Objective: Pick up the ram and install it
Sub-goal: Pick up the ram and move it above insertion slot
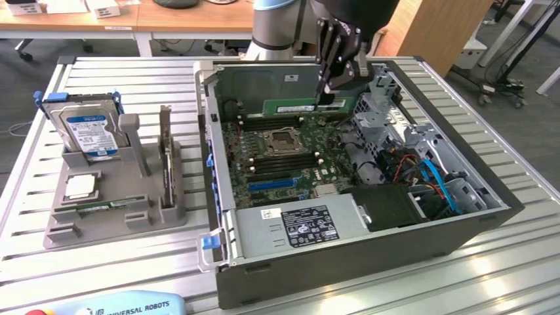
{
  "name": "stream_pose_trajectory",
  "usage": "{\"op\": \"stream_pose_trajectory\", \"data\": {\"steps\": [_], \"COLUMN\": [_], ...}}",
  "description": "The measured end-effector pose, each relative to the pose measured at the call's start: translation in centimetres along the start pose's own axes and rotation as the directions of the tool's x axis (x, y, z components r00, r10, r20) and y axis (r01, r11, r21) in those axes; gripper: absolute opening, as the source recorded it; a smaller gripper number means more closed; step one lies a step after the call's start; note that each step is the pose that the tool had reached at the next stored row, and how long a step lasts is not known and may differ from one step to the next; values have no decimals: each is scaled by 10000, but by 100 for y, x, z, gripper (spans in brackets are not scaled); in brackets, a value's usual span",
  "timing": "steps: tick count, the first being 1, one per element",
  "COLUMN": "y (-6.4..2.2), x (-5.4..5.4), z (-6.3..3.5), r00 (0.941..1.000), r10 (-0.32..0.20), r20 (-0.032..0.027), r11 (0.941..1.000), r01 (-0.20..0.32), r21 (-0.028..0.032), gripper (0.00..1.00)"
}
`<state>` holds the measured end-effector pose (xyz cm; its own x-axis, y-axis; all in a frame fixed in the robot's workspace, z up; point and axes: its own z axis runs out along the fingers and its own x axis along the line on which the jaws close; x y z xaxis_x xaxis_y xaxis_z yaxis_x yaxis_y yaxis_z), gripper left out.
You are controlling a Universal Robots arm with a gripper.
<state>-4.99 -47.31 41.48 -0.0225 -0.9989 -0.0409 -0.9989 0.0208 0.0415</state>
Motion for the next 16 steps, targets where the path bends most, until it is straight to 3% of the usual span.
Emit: {"op": "stream_pose_trajectory", "data": {"steps": [9,16], "y": [4,6], "x": [-246,-336], "z": [26,34], "r00": [10000,10000], "r10": [0,-1], "r20": [0,-1], "r11": [10000,10000], "r01": [0,1], "r21": [7,8], "gripper": [12,12]}}
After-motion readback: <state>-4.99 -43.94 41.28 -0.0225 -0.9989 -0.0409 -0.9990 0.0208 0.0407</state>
